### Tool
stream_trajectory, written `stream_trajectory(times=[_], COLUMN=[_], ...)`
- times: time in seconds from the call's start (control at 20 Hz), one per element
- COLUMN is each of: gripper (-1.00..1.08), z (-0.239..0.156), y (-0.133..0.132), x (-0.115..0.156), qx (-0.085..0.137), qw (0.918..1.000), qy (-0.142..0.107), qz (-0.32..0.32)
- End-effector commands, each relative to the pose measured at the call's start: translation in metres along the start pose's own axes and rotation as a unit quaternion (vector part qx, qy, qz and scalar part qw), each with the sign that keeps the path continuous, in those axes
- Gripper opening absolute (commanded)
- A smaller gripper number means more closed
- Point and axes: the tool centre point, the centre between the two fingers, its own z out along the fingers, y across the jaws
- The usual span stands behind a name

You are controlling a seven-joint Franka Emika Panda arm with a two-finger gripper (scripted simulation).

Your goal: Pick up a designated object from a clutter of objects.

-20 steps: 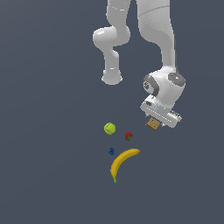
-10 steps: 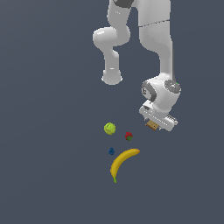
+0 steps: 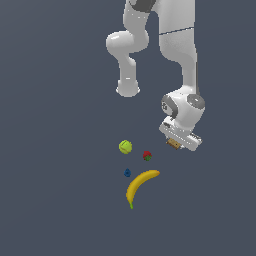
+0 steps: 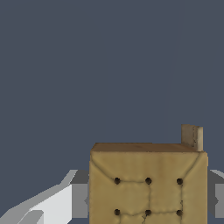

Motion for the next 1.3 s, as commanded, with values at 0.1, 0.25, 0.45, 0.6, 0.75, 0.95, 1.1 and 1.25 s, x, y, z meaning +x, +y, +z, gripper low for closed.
stream_trajectory(times=[0.1, 0.25, 0.45, 0.6, 0.75, 0.95, 1.1, 1.25], gripper=[-1.0, -1.0, -1.0, -1.0, -1.0, -1.0, -1.0, -1.0], z=[0.001, 0.0, -0.003, -0.009, -0.018, -0.036, -0.054, -0.075], y=[0.001, 0.0, 0.003, 0.008, 0.016, 0.031, 0.046, 0.064], x=[0.0, 0.0, 0.003, 0.007, 0.015, 0.03, 0.044, 0.061], qx=[-0.001, 0.0, 0.0, 0.0, 0.0, 0.0, 0.0, 0.0], qw=[1.0, 1.0, 1.0, 1.0, 1.0, 1.0, 1.0, 1.0], qy=[0.0, 0.0, 0.0, 0.0, 0.0, 0.0, 0.0, -0.001], qz=[0.0, 0.0, 0.0, 0.0, 0.0, 0.0, 0.0, 0.001])
